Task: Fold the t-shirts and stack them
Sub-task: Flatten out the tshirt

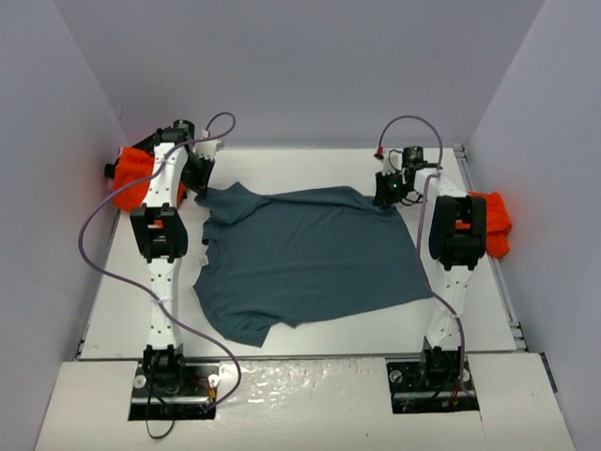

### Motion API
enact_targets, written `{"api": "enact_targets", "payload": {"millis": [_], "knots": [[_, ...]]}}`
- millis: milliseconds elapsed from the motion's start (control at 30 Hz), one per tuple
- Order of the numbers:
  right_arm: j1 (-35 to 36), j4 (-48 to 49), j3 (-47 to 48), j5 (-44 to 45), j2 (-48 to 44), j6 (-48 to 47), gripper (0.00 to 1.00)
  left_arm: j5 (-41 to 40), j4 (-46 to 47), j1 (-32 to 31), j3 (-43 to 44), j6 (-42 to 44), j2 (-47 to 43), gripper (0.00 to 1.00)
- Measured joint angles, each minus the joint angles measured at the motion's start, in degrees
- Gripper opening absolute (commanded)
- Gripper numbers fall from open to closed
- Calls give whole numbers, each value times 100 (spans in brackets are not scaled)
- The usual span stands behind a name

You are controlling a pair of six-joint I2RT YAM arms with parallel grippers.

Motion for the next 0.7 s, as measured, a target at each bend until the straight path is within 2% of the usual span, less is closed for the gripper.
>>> {"api": "enact_targets", "payload": {"millis": [133, 333, 433, 533, 700], "knots": [[5, 25, -674, 229, -466, -200, 0, -6, -3, 0, -9, -2, 0, 0], [103, 105, -499, 895, -461, -196, 0, -138, 77, 0, -117, -47, -90, 0], [225, 142, 52, 1708, -289, -220, 0, -356, 207, -4, -127, -88, -274, 0], [334, 92, 1061, 2555, -56, -293, 0, -605, 364, -12, -3, -87, -614, 0], [532, 333, 2823, 3491, 6, -504, 0, -1008, 904, -75, -32, -28, -1768, 0]]}}
